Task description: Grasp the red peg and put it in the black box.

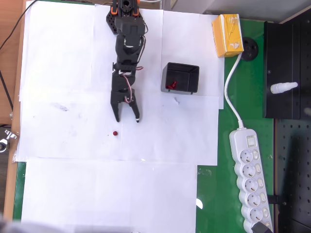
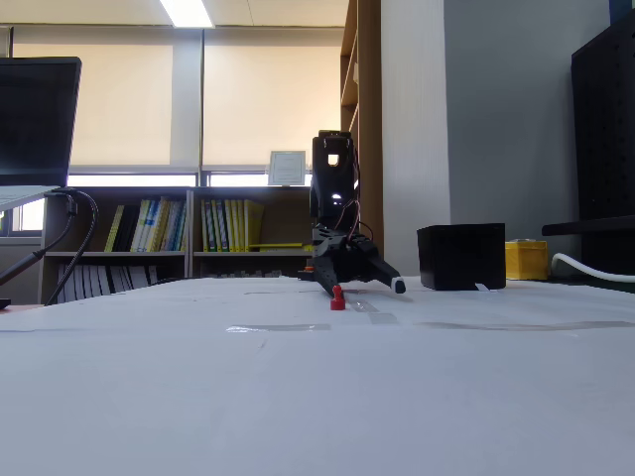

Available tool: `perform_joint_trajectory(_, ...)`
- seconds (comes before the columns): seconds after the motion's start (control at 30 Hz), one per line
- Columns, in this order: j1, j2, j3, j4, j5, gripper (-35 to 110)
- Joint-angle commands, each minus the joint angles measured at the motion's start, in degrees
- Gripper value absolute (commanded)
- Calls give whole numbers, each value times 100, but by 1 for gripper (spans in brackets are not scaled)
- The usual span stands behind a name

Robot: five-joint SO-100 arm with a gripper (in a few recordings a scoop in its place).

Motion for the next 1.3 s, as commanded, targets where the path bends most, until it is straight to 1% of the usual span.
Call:
perform_joint_trajectory(0.0,299,123,457,0,-114,31)
perform_joint_trajectory(0.27,431,571,1116,-53,-202,31)
perform_joint_trajectory(0.7,167,976,1705,-62,-281,32)
perform_joint_trajectory(1.27,44,1107,1872,-123,-185,31)
